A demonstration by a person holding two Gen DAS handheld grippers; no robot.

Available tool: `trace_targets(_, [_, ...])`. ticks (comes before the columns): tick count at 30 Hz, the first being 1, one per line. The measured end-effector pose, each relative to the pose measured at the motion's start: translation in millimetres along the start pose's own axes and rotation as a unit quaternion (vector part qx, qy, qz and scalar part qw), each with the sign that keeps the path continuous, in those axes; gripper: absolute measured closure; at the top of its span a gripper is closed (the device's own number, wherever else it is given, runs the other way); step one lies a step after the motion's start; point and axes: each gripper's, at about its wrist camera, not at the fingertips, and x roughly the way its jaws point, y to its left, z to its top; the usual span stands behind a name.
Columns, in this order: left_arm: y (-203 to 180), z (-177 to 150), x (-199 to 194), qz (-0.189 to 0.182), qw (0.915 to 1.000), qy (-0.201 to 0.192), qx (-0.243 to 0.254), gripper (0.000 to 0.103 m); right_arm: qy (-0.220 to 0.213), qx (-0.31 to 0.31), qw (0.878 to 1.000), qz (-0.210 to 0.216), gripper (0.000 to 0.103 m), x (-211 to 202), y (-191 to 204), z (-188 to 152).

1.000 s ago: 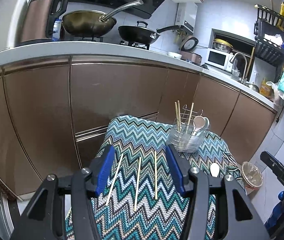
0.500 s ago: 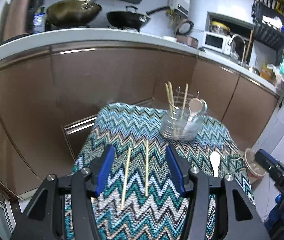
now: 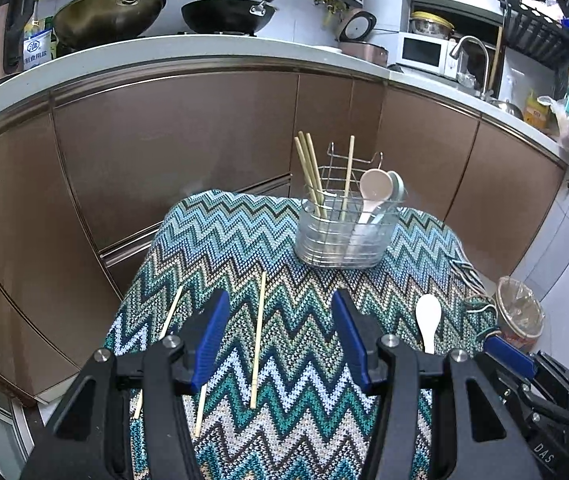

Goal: Organize utensils
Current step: 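Lower both tools back toward the chopsticks lying on the cloth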

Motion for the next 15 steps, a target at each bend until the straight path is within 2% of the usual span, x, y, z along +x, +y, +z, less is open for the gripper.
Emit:
trace_targets(6, [22.4, 5.9, 1.1, 0.002, 0.9994, 0.034, -0.004, 0.052, 0.021, -0.008, 1.000, -0.007, 0.068, 6.6, 6.1, 2.3])
trace_targets(15, [81.6, 22.8, 27.9, -0.034, 0.9946, 0.094, -0.030, 0.052, 0.085, -0.010, 0.996, 0.011, 0.069, 44.0, 30.8, 19.6])
